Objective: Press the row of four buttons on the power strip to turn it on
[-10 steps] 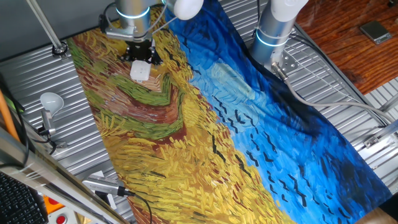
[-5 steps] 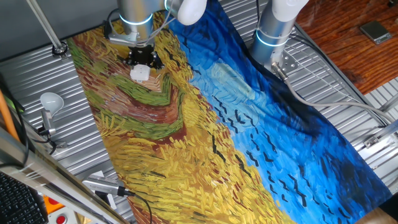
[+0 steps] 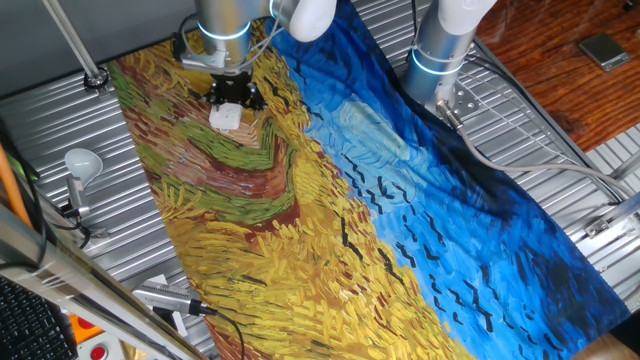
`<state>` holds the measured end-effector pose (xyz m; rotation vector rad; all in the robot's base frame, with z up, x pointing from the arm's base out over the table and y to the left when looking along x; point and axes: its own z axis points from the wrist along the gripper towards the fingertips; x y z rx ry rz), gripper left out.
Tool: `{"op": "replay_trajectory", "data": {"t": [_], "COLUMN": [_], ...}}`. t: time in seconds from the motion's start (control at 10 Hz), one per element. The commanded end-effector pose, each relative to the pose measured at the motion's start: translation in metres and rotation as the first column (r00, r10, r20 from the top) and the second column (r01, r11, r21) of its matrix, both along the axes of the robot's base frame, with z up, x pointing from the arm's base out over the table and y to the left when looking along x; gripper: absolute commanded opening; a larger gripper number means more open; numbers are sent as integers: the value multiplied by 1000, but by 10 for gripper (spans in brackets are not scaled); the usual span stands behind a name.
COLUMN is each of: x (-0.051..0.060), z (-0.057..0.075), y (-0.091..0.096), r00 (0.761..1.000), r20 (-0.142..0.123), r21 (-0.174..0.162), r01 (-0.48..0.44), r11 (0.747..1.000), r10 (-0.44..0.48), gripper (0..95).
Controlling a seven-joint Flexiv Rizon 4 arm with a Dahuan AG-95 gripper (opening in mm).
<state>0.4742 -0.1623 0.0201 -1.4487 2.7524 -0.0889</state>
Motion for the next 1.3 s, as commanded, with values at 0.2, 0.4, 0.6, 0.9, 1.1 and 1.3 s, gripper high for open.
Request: {"op": "replay_trajectory", "data": {"t": [0.2, 0.4, 0.6, 0.9, 1.1, 1.3], "x": [1, 1, 1, 1, 1, 2], "z": [-3, -5, -6, -8, -9, -12], "y": [2, 5, 5, 4, 4, 4], "r00": [1000, 1000, 1000, 1000, 1000, 1000], "r20": [3, 6, 11, 17, 19, 29], "r21": [5, -4, 0, 0, 0, -2], "r01": [4, 6, 3, 2, 2, 2], "r11": [1000, 1000, 1000, 1000, 1000, 1000], "r10": [-4, -6, -3, -2, -2, -2], "gripper": [950, 950, 950, 950, 760, 760]}}
